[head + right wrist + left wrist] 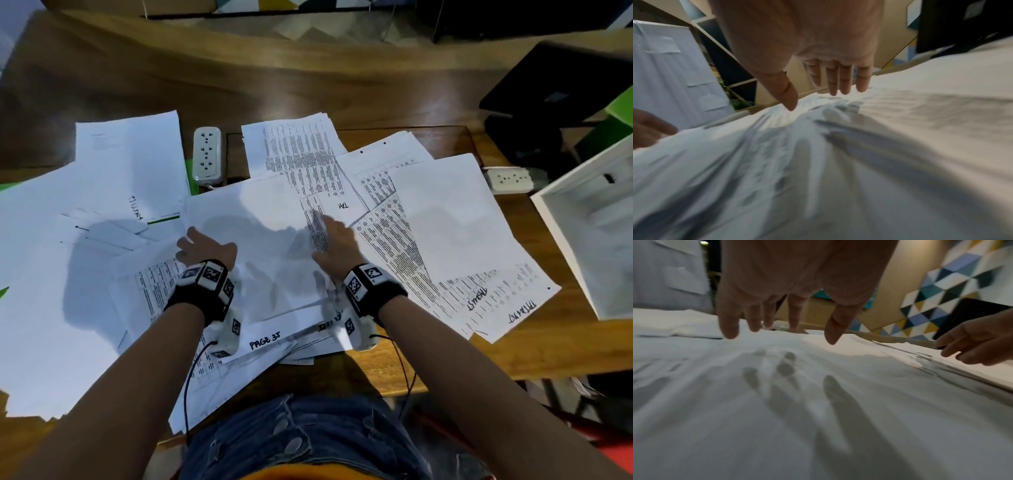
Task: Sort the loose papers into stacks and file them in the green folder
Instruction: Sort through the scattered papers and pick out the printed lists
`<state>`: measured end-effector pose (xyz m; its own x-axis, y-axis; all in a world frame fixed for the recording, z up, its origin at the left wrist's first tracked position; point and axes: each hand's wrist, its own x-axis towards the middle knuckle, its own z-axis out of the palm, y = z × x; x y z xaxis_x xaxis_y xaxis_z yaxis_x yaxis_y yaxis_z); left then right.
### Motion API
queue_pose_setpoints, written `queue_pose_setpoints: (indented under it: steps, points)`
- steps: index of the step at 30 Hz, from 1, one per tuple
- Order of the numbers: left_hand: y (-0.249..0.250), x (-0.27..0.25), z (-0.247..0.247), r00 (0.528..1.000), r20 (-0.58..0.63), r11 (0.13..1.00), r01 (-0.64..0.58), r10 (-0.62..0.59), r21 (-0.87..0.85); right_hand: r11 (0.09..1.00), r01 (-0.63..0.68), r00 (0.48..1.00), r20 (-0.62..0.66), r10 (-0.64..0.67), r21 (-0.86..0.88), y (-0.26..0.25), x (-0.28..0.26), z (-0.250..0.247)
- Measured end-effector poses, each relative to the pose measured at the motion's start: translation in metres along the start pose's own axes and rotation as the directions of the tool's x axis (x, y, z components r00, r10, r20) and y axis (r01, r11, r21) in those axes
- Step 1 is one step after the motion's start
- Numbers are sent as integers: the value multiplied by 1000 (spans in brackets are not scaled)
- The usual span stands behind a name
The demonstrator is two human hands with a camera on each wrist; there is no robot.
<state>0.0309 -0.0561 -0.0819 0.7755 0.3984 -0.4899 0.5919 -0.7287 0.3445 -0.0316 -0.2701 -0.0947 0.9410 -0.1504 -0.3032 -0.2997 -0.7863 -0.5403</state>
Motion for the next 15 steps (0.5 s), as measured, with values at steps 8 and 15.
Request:
queue_pose_setpoints:
  steps: [8, 15]
  points:
    - [60, -44, 44, 793, 285, 828, -561, 538, -2, 786, -531, 847, -198, 493, -315, 93, -12, -74]
    - [113, -82, 93, 718, 566, 899, -424, 406, -107, 743, -622, 780, -112, 616, -248, 139, -16, -91]
